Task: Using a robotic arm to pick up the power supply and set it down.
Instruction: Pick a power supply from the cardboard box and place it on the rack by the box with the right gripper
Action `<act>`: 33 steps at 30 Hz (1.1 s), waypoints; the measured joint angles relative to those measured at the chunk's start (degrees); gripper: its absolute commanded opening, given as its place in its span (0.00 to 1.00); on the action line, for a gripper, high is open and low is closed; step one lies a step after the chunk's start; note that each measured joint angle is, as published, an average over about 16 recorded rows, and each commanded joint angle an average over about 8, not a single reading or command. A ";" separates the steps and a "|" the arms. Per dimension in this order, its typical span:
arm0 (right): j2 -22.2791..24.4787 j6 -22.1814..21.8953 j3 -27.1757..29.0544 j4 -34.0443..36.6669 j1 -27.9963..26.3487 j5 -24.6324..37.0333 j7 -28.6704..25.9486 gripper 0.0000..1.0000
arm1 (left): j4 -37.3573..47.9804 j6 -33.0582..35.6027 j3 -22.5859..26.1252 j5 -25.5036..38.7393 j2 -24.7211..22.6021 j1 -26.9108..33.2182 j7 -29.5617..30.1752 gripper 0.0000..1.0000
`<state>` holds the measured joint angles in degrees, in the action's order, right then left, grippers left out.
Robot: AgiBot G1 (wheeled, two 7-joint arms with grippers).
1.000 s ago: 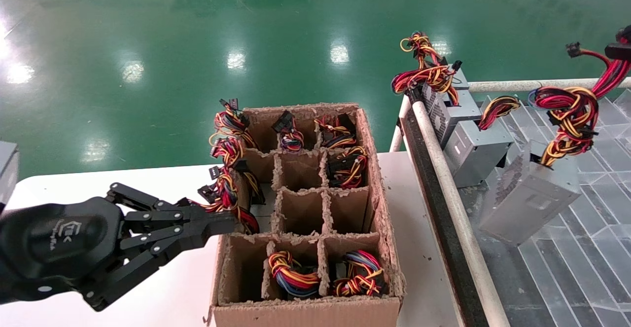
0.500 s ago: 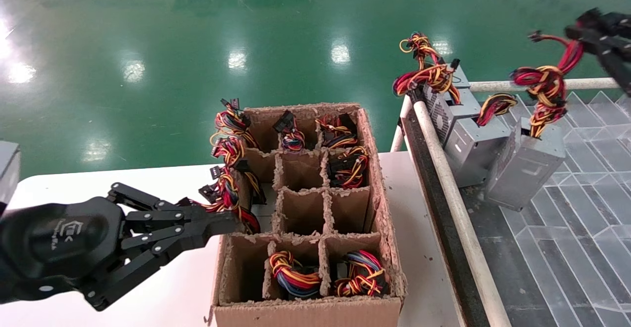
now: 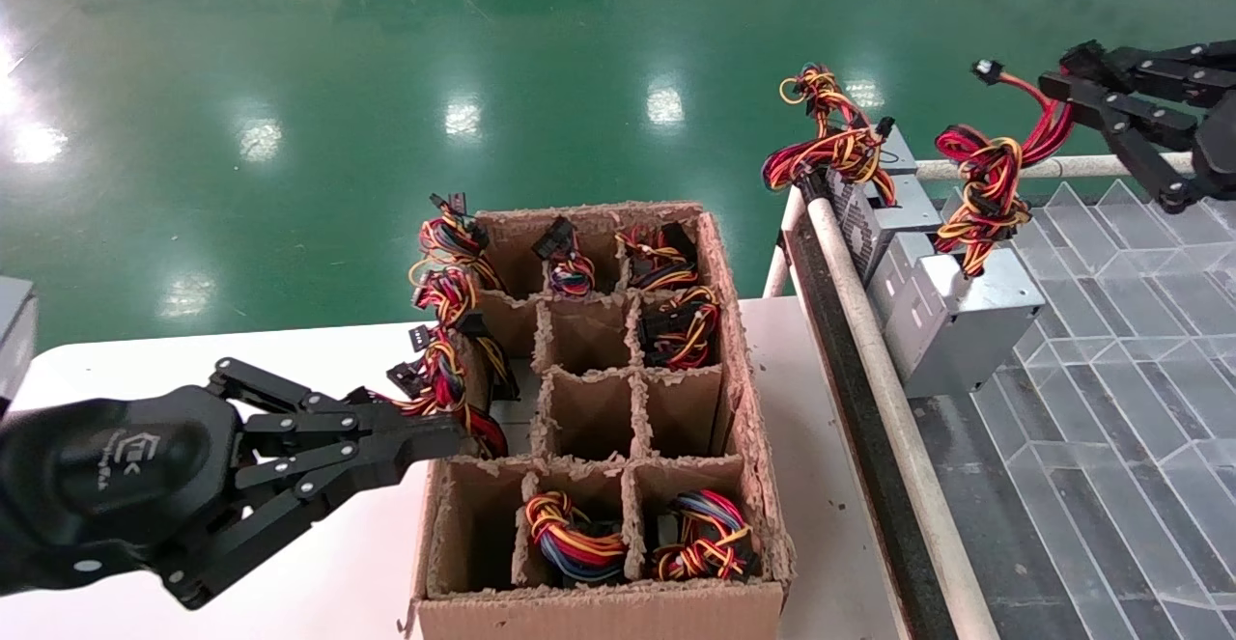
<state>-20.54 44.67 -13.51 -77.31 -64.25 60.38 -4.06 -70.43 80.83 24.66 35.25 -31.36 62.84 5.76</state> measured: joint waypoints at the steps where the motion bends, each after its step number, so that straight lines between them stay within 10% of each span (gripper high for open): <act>1: -0.17 -0.05 -0.16 0.01 -0.16 0.18 -0.16 0.00 | 0.00 0.00 0.00 0.00 0.00 0.00 0.00 0.00; 16: -3.68 -4.70 -3.82 1.24 -0.46 4.68 -5.03 0.00 | 0.00 0.00 0.00 0.00 0.00 0.00 0.00 0.00; 25: -5.34 -5.04 -5.94 2.13 -1.48 6.90 -7.21 0.98 | 0.00 0.00 0.00 0.00 0.00 0.00 0.00 0.00; 33: -6.05 -4.57 -7.30 2.29 -2.88 8.65 -8.48 1.00 | 0.00 0.00 0.00 0.00 0.00 0.00 0.00 0.00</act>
<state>-26.59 40.10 -20.80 -75.02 -67.13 69.04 -12.54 -70.43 80.83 24.66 35.25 -31.36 62.84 5.76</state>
